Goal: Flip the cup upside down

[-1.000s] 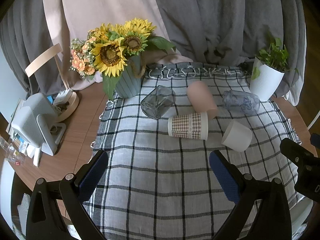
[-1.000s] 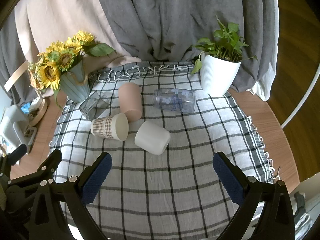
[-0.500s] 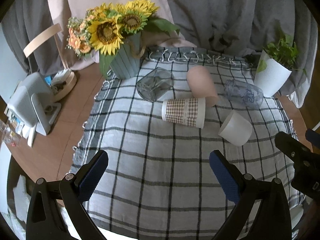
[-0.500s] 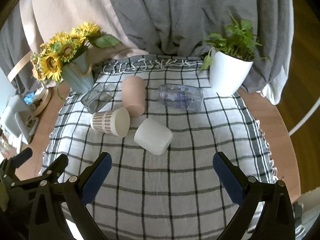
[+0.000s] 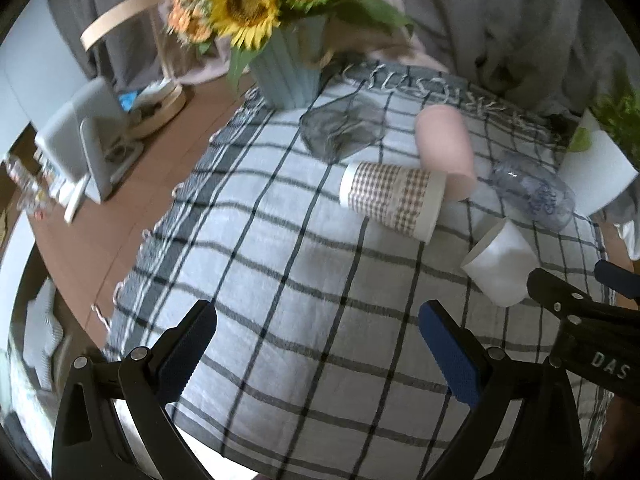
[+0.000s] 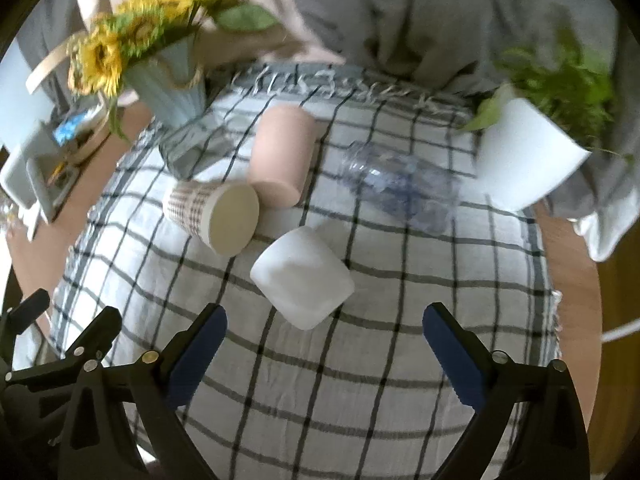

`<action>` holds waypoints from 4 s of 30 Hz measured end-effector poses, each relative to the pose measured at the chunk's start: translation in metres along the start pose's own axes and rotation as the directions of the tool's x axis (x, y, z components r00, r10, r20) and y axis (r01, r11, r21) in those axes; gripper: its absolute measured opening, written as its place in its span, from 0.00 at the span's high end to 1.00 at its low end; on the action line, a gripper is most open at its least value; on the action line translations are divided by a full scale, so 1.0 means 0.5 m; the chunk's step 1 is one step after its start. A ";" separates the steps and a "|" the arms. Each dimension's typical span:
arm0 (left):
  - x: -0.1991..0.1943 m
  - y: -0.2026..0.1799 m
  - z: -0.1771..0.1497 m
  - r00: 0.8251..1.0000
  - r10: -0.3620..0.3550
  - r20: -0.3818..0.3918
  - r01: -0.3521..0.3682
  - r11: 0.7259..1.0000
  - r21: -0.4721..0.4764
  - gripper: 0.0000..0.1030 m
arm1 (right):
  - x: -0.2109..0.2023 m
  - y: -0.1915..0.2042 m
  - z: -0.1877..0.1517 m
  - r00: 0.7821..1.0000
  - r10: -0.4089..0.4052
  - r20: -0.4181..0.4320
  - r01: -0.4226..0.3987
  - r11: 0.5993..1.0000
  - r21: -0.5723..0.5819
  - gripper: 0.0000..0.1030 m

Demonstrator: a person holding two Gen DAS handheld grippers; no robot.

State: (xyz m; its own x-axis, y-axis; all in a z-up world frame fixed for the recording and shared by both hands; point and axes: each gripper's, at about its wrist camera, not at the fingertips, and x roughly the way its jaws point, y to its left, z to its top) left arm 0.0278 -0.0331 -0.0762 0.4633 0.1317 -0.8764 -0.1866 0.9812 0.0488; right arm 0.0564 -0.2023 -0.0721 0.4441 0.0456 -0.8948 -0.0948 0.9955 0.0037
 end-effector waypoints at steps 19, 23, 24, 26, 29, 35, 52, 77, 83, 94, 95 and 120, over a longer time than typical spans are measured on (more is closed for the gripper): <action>0.098 -0.022 -0.012 0.991 0.032 -0.128 -0.044 0.995 -0.091 0.00 | 0.151 0.014 0.037 0.988 0.033 -0.151 -0.063 0.978 -0.200 0.16; 0.110 -0.019 -0.012 0.989 0.027 -0.145 -0.041 0.995 -0.091 0.00 | 0.167 0.020 0.039 0.985 0.041 -0.168 -0.076 0.976 -0.207 0.18; 0.112 -0.018 -0.012 0.989 0.029 -0.146 -0.043 0.995 -0.091 0.00 | 0.170 0.021 0.039 0.984 0.042 -0.171 -0.078 0.975 -0.208 0.19; 0.114 -0.016 -0.011 0.989 0.029 -0.148 -0.043 0.995 -0.090 0.00 | 0.175 0.025 0.040 0.984 0.042 -0.176 -0.079 0.974 -0.212 0.22; 0.116 -0.010 -0.008 0.989 0.032 -0.148 -0.045 0.995 -0.089 0.00 | 0.179 0.030 0.041 0.984 0.046 -0.173 -0.082 0.975 -0.208 0.28; 0.110 0.001 0.000 0.992 0.007 -0.123 -0.012 0.999 -0.047 0.00 | 0.175 0.025 0.042 0.983 0.050 -0.175 -0.075 0.987 -0.139 0.28; 0.070 0.059 0.038 0.996 -0.085 -0.033 0.090 0.980 0.180 0.00 | 0.086 0.029 -0.050 0.983 0.129 -0.134 -0.084 0.951 0.298 0.28; 0.124 0.106 0.019 0.985 -0.117 -0.124 0.150 0.941 0.304 0.00 | 0.125 0.081 -0.115 0.980 0.098 -0.175 0.011 0.846 0.534 0.28; 0.122 0.109 0.016 0.990 -0.086 -0.113 0.116 0.948 0.298 0.00 | 0.129 0.081 -0.107 0.979 0.097 -0.178 0.009 0.856 0.517 0.27; 0.074 0.098 0.003 0.990 -0.117 -0.085 0.135 0.955 0.264 0.00 | 0.054 0.081 -0.092 0.994 0.052 -0.092 -0.005 0.893 0.451 0.20; 0.065 0.091 -0.001 0.989 -0.125 -0.082 0.143 0.953 0.269 0.00 | 0.043 0.079 -0.092 0.996 0.042 -0.081 -0.001 0.896 0.444 0.20; -0.001 -0.121 -0.133 0.958 -0.270 -0.095 0.286 0.916 0.279 0.04 | -0.036 -0.121 -0.200 0.993 -0.086 -0.083 0.112 0.910 0.400 0.20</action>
State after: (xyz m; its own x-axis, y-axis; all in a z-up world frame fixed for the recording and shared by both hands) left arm -0.0188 -0.1017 -0.1105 0.4118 -0.1525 -0.8984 0.2037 0.9764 -0.0724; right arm -0.0350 -0.2716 -0.1010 0.3751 -0.0471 -0.9258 0.3202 0.9438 0.0818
